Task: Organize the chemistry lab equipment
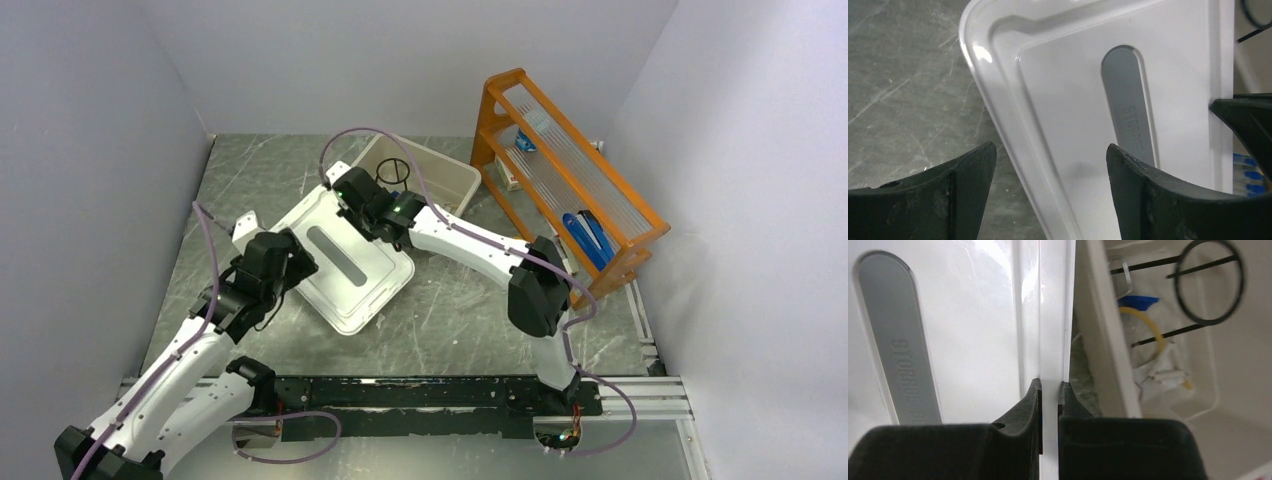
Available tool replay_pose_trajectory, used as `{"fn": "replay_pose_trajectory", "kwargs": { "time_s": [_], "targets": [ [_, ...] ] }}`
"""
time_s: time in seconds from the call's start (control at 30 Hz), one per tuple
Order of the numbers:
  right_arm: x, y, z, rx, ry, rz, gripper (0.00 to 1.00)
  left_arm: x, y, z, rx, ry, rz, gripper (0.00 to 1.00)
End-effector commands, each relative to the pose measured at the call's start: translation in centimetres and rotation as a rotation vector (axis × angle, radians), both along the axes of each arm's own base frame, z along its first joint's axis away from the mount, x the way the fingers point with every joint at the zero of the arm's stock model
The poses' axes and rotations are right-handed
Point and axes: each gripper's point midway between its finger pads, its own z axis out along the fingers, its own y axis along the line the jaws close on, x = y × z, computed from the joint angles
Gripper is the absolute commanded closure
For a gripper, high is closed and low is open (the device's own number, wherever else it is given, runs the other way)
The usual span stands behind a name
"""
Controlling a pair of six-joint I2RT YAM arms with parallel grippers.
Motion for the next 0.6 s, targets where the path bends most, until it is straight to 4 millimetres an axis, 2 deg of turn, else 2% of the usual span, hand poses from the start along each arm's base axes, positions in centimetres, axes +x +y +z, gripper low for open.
{"fn": "replay_pose_trajectory", "kwargs": {
  "time_s": [0.0,0.13,0.27,0.47,0.57],
  "targets": [
    [2.6,-2.2,5.4,0.000,-0.131,-0.089,1.00,0.7,0.0,3.8,-0.011,-0.083,-0.017,0.15],
    [4.8,-4.1,8.3,0.017,-0.182,-0.141,1.00,1.1,-0.8,6.7,-0.031,-0.142,-0.062,0.14],
    [6.6,-6.1,10.6,0.037,-0.215,-0.196,1.00,1.8,-1.6,8.2,-0.041,-0.172,-0.103,0.14],
    [9.9,-11.1,11.6,0.027,-0.242,-0.310,1.00,3.3,-3.9,8.9,-0.069,-0.195,-0.187,0.13],
    [12.1,-13.5,11.2,0.036,-0.226,-0.332,1.00,4.3,-5.4,9.4,-0.094,-0.196,-0.240,0.13]
  ]
}}
